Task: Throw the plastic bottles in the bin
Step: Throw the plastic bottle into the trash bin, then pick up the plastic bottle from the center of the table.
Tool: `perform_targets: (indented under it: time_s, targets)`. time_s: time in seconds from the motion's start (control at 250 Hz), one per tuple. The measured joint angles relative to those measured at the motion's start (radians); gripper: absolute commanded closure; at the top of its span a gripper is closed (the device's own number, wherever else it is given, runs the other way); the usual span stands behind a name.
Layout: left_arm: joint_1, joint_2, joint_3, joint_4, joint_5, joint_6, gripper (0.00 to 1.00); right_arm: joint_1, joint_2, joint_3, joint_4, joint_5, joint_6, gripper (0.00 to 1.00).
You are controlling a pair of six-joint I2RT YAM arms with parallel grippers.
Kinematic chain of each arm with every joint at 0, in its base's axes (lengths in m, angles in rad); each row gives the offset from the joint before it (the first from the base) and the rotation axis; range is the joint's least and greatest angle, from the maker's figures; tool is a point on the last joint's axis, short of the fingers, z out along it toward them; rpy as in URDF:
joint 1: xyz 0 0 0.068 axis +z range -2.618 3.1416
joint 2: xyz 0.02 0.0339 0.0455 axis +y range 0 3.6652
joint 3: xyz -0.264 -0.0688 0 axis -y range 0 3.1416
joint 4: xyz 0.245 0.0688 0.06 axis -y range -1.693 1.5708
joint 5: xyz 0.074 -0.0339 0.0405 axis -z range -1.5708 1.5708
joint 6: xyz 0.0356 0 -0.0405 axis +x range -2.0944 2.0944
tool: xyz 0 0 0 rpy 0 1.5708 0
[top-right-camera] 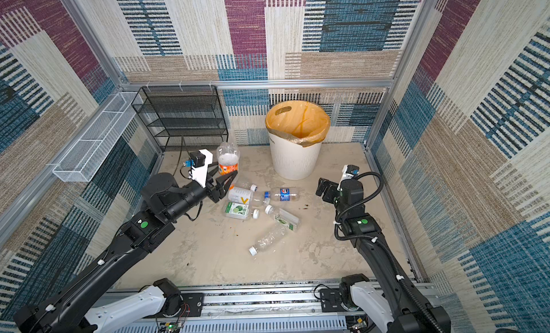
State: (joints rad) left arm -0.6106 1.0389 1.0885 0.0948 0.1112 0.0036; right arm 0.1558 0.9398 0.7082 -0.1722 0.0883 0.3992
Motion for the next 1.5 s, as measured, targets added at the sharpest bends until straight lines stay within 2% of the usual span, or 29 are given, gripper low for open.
perform_targets:
  time_s: [0.1,0.156,0.204,0.232,0.304,0.404,0.48,0.52,0.584,0.624,0.704,0.828,0.924,0.984,1.052,1.144,1.284,1.5]
  targets:
    - [0.023,0.190,0.218,0.158,0.023,-0.002,0.41,0.000,-0.013,0.001,0.008,-0.002,0.001,0.03]
    - [0.043,0.336,0.406,0.190,0.054,-0.027,0.40,0.000,-0.020,0.000,0.016,-0.002,0.005,0.03]
    - [0.061,0.493,0.627,0.176,0.090,-0.060,0.39,0.000,-0.024,-0.002,0.018,-0.005,0.009,0.03]
    - [0.069,0.578,0.742,0.157,0.108,-0.079,0.34,0.000,-0.025,-0.004,0.019,-0.010,0.014,0.04]
    - [0.085,0.834,1.105,0.019,0.172,-0.145,0.01,0.000,-0.031,-0.008,0.014,-0.020,0.019,0.03]
    - [0.089,1.172,1.568,-0.335,0.256,-0.203,0.01,0.000,-0.064,-0.008,0.007,-0.041,0.027,0.01]
    - [0.089,1.347,1.821,-0.586,0.297,-0.209,0.01,0.000,-0.090,-0.005,0.000,-0.044,0.026,0.01]
    - [0.089,1.400,1.886,-0.644,0.315,-0.206,0.01,0.000,-0.095,0.002,-0.007,-0.045,0.026,0.01]
    - [0.089,1.384,1.822,-0.688,0.321,-0.185,0.01,0.000,-0.097,0.009,-0.013,-0.046,0.020,0.01]
    - [0.089,1.323,1.680,-0.678,0.317,-0.167,0.01,0.000,-0.100,0.009,-0.014,-0.054,0.018,0.01]
    - [0.095,1.122,1.266,-0.600,0.290,-0.127,0.01,0.000,-0.104,0.000,-0.012,-0.055,0.018,0.01]
    - [0.146,0.844,0.899,-0.516,0.224,-0.080,0.00,0.000,-0.090,-0.002,-0.029,-0.081,0.016,0.02]
    - [0.220,0.553,0.697,-0.473,0.160,-0.061,0.03,0.000,-0.061,0.009,-0.064,-0.106,-0.010,0.04]
    - [0.259,0.359,0.617,-0.463,0.124,-0.059,0.05,0.000,-0.042,0.016,-0.091,-0.126,-0.029,0.04]
    - [0.289,0.219,0.552,-0.398,0.126,-0.051,0.06,0.000,-0.021,0.023,-0.127,-0.158,-0.053,0.05]
    - [0.333,0.175,0.417,-0.356,0.103,-0.045,0.08,0.005,0.015,0.034,-0.169,-0.202,-0.092,0.07]
    - [0.383,0.196,0.207,-0.538,0.097,-0.046,0.10,0.050,0.084,0.058,-0.227,-0.245,-0.143,0.07]
    - [0.404,0.187,0.055,-0.510,0.160,-0.056,0.11,0.231,0.297,0.169,-0.288,-0.219,-0.219,0.09]
